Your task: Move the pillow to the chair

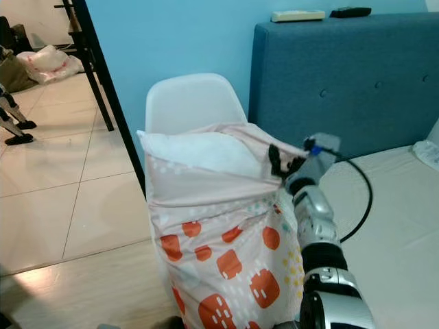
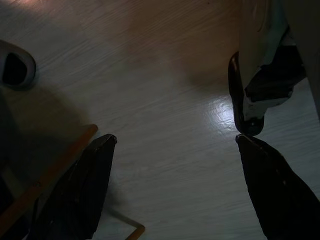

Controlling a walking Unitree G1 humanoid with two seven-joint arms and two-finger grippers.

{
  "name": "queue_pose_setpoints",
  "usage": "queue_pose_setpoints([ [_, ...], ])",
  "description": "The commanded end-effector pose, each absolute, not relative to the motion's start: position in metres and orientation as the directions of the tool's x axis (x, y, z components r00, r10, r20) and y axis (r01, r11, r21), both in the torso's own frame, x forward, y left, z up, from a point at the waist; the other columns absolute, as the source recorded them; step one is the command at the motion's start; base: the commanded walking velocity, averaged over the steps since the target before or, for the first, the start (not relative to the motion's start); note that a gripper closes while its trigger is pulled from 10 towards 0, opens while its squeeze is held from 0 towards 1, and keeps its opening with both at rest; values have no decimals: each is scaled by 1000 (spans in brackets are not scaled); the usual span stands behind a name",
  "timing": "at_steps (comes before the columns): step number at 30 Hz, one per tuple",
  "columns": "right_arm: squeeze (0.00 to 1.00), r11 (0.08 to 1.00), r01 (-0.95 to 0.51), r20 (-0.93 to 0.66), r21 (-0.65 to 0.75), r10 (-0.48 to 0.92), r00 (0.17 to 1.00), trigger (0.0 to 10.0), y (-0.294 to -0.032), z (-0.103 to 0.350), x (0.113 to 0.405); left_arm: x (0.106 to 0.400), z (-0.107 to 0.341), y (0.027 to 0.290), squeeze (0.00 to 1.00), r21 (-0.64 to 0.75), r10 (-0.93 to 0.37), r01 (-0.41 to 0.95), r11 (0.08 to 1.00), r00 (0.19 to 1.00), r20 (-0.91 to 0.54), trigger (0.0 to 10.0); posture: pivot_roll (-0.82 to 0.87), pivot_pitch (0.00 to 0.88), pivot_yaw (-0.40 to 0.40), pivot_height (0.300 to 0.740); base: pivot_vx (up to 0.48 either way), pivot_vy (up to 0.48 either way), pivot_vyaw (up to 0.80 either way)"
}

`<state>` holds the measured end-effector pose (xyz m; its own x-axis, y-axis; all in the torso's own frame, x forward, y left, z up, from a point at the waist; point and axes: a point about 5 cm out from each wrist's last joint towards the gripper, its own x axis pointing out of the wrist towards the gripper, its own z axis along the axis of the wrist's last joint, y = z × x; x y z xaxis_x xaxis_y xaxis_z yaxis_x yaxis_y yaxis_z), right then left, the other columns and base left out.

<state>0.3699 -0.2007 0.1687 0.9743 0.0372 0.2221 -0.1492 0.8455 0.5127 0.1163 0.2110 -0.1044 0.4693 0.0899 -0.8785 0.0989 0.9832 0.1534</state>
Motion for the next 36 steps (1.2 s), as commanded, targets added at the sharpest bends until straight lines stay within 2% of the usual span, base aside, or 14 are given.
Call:
queue_pose_setpoints([
  [1, 1000, 770, -219, 318, 599, 23, 948, 10000, -207, 188, 370, 114, -105, 214, 0, 161, 92, 111, 981, 462, -882, 10000, 111, 0, -9, 611, 0, 0, 0],
  [8, 1000, 688, -409, 441, 599, 143, 886, 10000, -202, 205, 364, 114, -105, 212, 0, 156, 91, 105, 982, 461, -883, 10000, 107, 0, -15, 611, 0, 0, 0],
  [17, 937, 346, -583, 536, 735, 232, 812, 10000, -187, 217, 357, 114, -105, 211, 0, 153, 90, 100, 983, 462, -883, 10000, 101, 0, -19, 611, 0, 0, 0],
  [19, 937, 473, -542, 381, 695, 397, 835, 10000, -165, 196, 360, 115, -105, 210, 0, 152, 89, 100, 983, 462, -882, 10000, 100, 0, -19, 611, 0, 0, 0],
  [20, 914, 451, -584, 306, 675, 550, 777, 10000, -147, 179, 351, 115, -105, 209, 0, 150, 87, 100, 984, 464, -882, 10000, 113, 0, -25, 611, 0, 0, 0],
  [22, 914, 451, -584, 306, 675, 550, 777, 10000, -147, 179, 351, 115, -105, 209, 0, 150, 87, 100, 984, 464, -882, 10000, 113, 0, -25, 611, 0, 0, 0],
  [24, 867, 413, -659, 287, 628, 664, 690, 10000, -134, 171, 338, 115, -105, 209, 0, 149, 87, 97, 984, 466, -881, 10000, 112, 0, -27, 611, 0, 0, 0],
  [25, 600, 223, -809, 399, 543, 780, 483, 10000, -122, 183, 308, 116, -105, 209, 0, 147, 88, 92, 985, 468, -880, 10000, 111, 0, -24, 611, 0, 0, 0],
  [27, 600, 223, -809, 399, 543, 780, 483, 10000, -122, 183, 308, 116, -105, 209, 0, 147, 88, 92, 985, 468, -880, 10000, 111, 0, -24, 611, 0, 0, 0],
  [28, 400, 196, -841, 427, 504, 790, 440, 10000, -123, 190, 302, 115, -105, 209, 0, 148, 88, 93, 985, 466, -880, 10000, 112, 0, -24, 611, 0, 0, 0],
  [30, 71, 332, -813, 362, 479, 769, 527, 10000, -131, 189, 313, 114, -105, 209, 0, 149, 89, 94, 984, 463, -882, 10000, 112, 0, -23, 611, 0, 0, 0],
  [32, 71, 412, -779, 316, 473, 746, 586, 10000, -135, 186, 320, 113, -106, 210, 0, 149, 90, 94, 984, 462, -882, 10000, 112, 0, -22, 611, 0, 0, 0],
  [34, 0, 605, -606, 283, 516, 547, 788, 10000, -163, 190, 346, 113, -106, 210, 0, 150, 90, 95, 984, 461, -883, 10000, 111, 0, -20, 611, 0, 0, 0],
  [36, 0, 658, -496, 295, 567, 399, 868, 10000, -181, 196, 356, 113, -105, 211, 0, 150, 90, 95, 984, 462, -883, 10000, 107, 0, -17, 611, 0, 0, 0],
])
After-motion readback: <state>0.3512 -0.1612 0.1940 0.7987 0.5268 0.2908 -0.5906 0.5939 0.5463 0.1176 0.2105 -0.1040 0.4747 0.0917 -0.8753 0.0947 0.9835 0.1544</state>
